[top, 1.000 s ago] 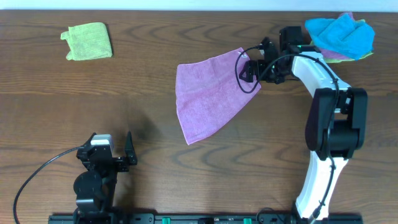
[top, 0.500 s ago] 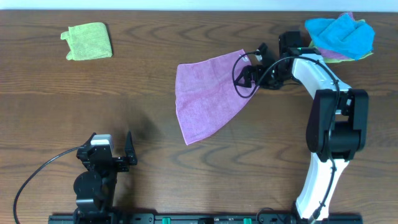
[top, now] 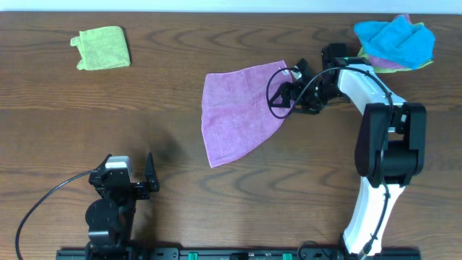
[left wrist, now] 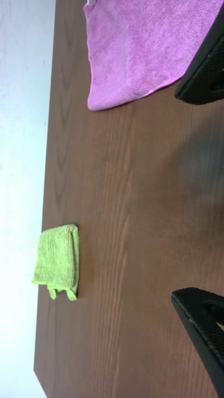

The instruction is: Fold the cloth

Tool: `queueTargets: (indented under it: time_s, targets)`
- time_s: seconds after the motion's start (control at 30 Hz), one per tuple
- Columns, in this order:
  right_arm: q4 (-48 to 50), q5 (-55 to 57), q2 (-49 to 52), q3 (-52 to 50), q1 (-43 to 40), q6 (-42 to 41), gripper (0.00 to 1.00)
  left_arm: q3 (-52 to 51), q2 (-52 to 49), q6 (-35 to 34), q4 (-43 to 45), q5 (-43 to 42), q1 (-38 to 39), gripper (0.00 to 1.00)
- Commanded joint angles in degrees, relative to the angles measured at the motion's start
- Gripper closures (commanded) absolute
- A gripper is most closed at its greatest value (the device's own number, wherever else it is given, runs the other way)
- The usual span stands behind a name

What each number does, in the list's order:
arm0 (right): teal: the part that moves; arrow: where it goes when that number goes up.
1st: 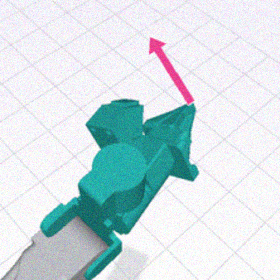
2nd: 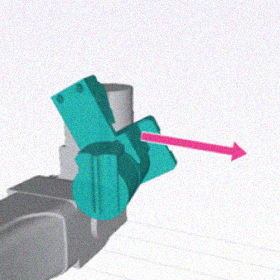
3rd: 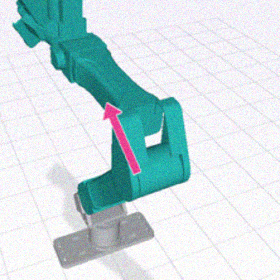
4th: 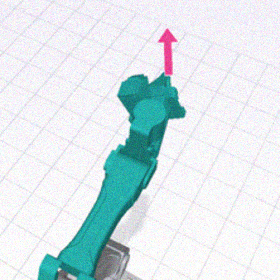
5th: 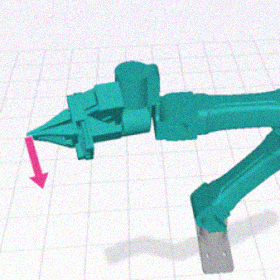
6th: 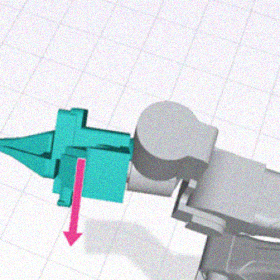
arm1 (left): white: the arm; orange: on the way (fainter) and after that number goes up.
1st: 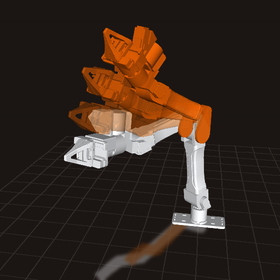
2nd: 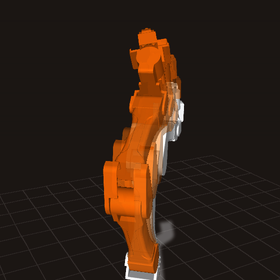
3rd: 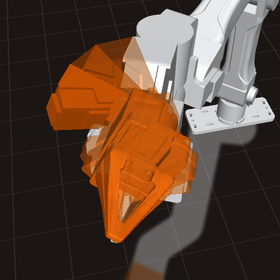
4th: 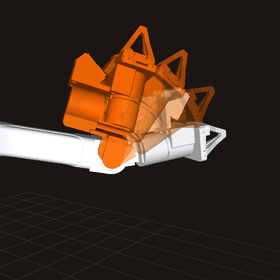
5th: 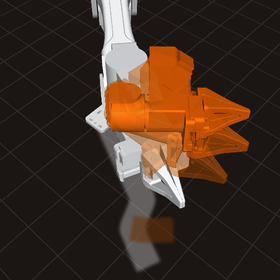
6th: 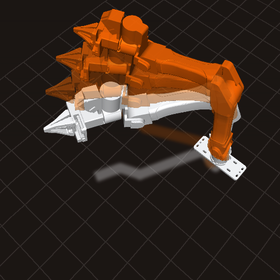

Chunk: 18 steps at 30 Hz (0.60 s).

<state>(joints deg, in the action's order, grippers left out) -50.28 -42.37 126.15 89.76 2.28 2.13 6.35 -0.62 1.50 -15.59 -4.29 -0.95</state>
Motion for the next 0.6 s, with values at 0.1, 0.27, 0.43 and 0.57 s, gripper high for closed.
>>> queueTargets:
  time_s: [0.1, 0.27, 0.43, 0.57]
  targets:
    - [1.18, -6.12, -3.1, 0.48, 0.7, -2.14, 0.02, -1.42, 0.37, -0.22, -0.55, 0.2, 0.22, 0.05]
    - [1.51, -7.34, -4.5, 3.5, 0.81, -6.45, 0.01, -1.42, 0.37, -0.2, -0.55, 0.2, 0.22, 0.05]
    - [6.75, -17.03, -4.79, 7.17, 0.83, -13.33, 0.01, -1.42, 0.37, -0.22, -0.55, 0.2, 0.22, 0.05]
    - [11.78, -24.0, -4.81, 7.69, 1.03, -17.25, 0.01, -1.42, 0.37, -0.22, -0.55, 0.2, 0.22, 0.05]
